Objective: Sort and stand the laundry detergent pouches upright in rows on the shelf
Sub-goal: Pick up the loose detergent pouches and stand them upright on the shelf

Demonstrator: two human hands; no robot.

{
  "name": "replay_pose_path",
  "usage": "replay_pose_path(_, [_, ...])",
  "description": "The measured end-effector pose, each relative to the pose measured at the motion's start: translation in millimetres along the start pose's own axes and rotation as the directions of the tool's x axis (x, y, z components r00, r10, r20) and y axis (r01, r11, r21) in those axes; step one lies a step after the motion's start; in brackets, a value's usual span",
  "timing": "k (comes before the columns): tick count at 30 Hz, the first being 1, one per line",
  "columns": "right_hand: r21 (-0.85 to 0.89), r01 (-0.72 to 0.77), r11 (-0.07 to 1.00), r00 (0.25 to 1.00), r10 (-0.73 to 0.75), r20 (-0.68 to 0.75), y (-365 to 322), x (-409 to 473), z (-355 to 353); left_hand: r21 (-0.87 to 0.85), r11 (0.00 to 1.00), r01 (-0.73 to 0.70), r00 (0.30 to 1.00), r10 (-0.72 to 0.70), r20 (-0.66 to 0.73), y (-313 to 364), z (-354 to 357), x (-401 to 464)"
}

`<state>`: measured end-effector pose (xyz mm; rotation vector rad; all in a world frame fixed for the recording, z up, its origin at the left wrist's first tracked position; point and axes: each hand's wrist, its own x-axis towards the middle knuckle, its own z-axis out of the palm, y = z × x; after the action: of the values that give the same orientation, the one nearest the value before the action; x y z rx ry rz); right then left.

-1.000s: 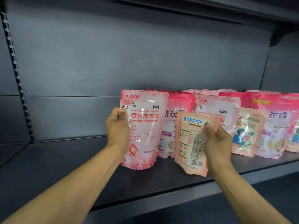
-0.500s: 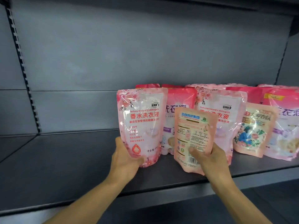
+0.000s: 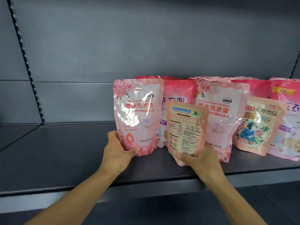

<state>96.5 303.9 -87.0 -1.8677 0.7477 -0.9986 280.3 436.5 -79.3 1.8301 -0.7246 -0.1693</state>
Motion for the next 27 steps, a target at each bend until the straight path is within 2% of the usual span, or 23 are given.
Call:
replay_pose_path(6, [-0.15, 0.05, 0.987, 0.999, -0.051, -0.002, -4, -10, -3, 0.045, 0.986, -0.163, 0.984, 0.166, -0.058, 3, -5, -28])
replay_pose_path(11, [-0.152, -0.026, 0.988, 0.999, 0.02, -0.038, -1, -18, -9, 0.077, 0.951, -0.3, 0.954, 0.296, 0.055, 10, -9, -45])
replay_pose_path(15, [-0.113, -0.037, 0.993, 0.994, 0.025, -0.107, 3, -29, -14, 0.049, 0.948, -0.315, 0.934, 0.3, 0.191, 14, -7, -48])
replay_pose_path(19, [-0.209, -0.021, 0.978, 0.982, -0.019, -0.189, 4, -37, -11, 0.009, 0.948, -0.317, 0.896, 0.296, 0.332, 17, 8, -53])
replay_pose_path(23, [-0.301, 0.028, 0.953, 0.99, -0.069, -0.125, -1, -45, -9, -0.046, 0.949, -0.312, 0.87, 0.304, 0.389, 23, 21, -54])
replay_pose_path(27, [-0.353, 0.109, 0.929, 0.994, -0.104, 0.032, -5, -54, -14, -0.087, 0.951, -0.297, 0.852, 0.305, 0.425, 30, 33, -59])
